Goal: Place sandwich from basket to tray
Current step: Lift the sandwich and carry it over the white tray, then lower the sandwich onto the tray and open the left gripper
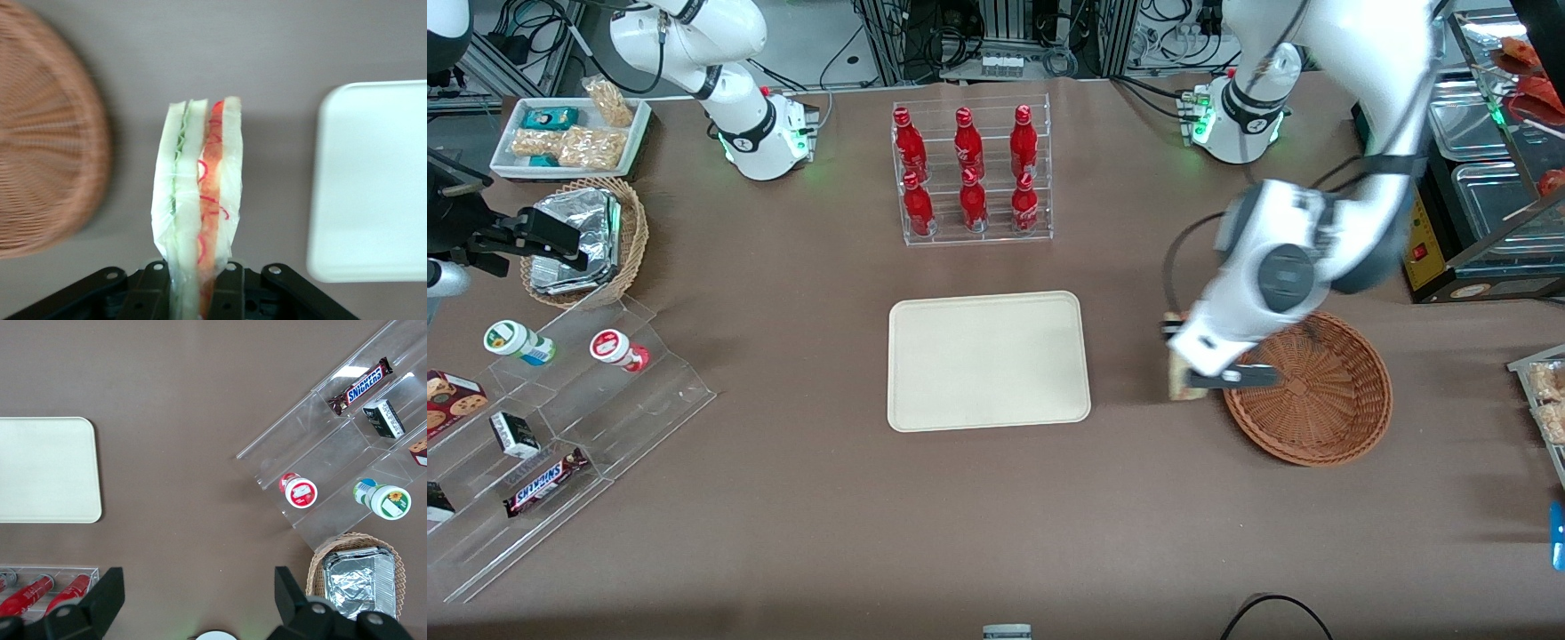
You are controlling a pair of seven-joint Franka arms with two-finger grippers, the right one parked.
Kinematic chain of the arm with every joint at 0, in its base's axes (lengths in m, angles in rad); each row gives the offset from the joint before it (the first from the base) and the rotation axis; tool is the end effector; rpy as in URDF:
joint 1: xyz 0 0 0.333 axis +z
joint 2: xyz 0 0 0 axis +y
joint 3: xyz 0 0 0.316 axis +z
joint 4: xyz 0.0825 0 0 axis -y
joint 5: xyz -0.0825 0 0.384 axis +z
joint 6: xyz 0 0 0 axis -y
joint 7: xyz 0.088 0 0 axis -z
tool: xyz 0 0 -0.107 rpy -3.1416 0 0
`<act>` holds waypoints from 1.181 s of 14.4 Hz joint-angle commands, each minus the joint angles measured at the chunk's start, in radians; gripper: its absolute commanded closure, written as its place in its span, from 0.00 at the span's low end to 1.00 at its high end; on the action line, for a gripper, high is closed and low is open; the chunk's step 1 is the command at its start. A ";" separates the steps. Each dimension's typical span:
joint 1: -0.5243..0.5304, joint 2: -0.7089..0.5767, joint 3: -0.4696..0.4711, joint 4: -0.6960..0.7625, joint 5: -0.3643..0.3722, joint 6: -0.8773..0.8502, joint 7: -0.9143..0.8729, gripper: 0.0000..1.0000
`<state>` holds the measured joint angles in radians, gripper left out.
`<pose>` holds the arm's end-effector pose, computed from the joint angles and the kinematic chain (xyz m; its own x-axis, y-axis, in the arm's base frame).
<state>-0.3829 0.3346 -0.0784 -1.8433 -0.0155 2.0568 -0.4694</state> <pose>0.5548 -0.2736 0.3368 0.9920 0.0201 -0.1245 0.0177 -0.9996 -0.0200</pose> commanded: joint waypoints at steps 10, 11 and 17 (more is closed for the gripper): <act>-0.373 0.446 0.019 0.515 0.011 0.055 -0.491 0.99; -0.384 0.457 0.019 0.513 0.011 0.077 -0.492 0.99; -0.419 0.501 0.019 0.506 0.016 0.138 -0.460 0.74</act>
<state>-0.7867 0.8245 -0.0753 -1.3705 -0.0126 2.1983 -0.9351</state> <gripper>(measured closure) 0.846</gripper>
